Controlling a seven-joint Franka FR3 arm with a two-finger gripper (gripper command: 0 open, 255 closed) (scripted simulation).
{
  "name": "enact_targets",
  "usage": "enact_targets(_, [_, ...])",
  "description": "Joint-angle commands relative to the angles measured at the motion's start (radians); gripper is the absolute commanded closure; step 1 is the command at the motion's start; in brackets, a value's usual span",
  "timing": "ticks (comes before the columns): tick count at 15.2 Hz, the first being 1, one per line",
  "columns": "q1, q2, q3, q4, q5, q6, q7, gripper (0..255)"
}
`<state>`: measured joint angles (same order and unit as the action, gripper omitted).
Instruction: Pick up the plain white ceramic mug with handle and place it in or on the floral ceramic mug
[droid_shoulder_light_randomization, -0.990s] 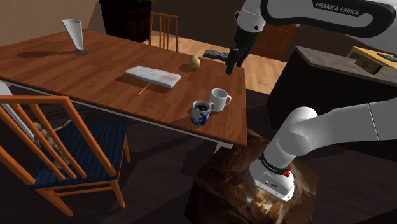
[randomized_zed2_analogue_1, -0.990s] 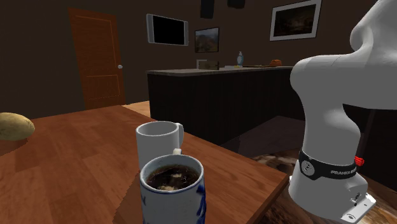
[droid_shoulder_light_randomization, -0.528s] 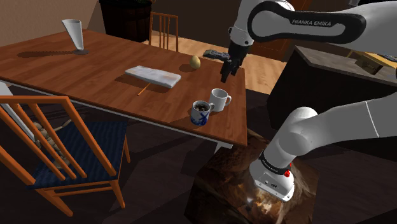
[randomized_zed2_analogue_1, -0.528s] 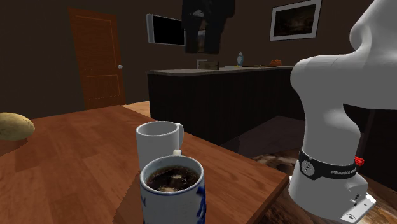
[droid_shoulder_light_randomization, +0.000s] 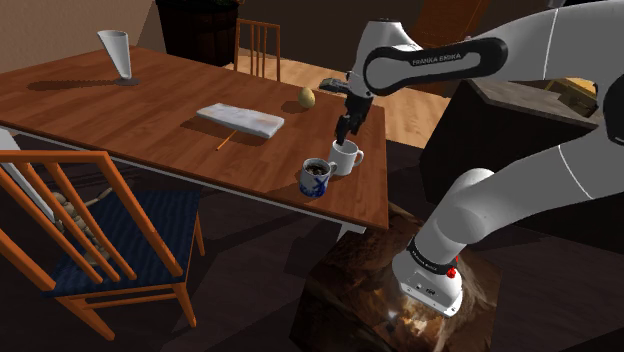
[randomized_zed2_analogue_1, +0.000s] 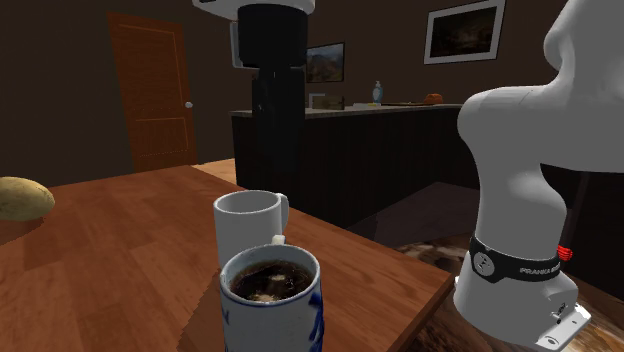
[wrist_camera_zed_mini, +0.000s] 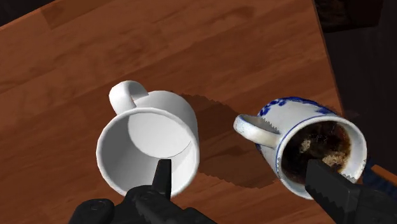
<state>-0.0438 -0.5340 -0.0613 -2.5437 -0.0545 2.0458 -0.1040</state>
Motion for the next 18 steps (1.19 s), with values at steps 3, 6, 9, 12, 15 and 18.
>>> enact_targets(3, [-0.011,0.117,-0.04,-0.03,0.0,0.14,-0.042,0])
enact_targets(6, [-0.013,0.183,-0.057,-0.039,0.005,0.211,-0.062,0])
enact_targets(9, [-0.013,0.21,-0.059,-0.059,0.006,0.258,-0.063,0])
enact_targets(12, [-0.012,0.241,-0.061,-0.077,0.007,0.306,-0.065,0])
enact_targets(15, [-0.012,0.247,-0.062,-0.08,0.008,0.315,-0.065,0])
enact_targets(18, [-0.012,0.247,-0.062,-0.08,0.008,0.315,-0.065,0])
